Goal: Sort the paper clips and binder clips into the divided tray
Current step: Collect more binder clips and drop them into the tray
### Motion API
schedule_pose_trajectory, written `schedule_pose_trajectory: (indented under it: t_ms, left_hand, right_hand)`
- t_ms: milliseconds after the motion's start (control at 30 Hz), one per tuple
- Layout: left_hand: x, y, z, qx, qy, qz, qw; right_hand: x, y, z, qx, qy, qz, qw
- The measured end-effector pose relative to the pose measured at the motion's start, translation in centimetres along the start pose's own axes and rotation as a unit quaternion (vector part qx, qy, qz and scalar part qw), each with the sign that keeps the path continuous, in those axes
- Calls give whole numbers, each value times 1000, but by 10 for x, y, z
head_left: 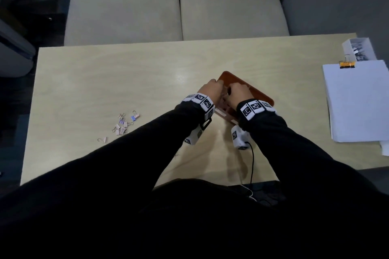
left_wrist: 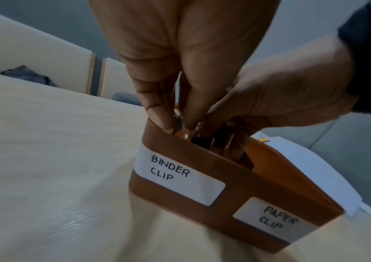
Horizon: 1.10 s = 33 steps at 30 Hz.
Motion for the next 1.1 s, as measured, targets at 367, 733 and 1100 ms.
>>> schedule_pose_trajectory:
  t_ms: [367, 733, 1100]
  left_hand:
    - [1, -28, -31, -12, 75, -72, 994]
    - [-29, -123, -108, 70, 49, -35, 996]
    - [-72, -180, -174, 152, -13, 20, 988]
  right_hand:
    - [-2, -12, -15, 42, 68, 42, 996]
    - [-57, -58, -59, 198, 24, 11, 980]
    - [-161, -82, -98, 294, -148, -129, 936]
Point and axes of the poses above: each hand's wrist, its own z-axis towards the middle knuckle, its own x-axis out of the back of the hand, y = z × x, the point moved 1 cm from there along z, towards the middle knuckle, and after that the axes turned 2 degrees about z, right-handed, at the moved point
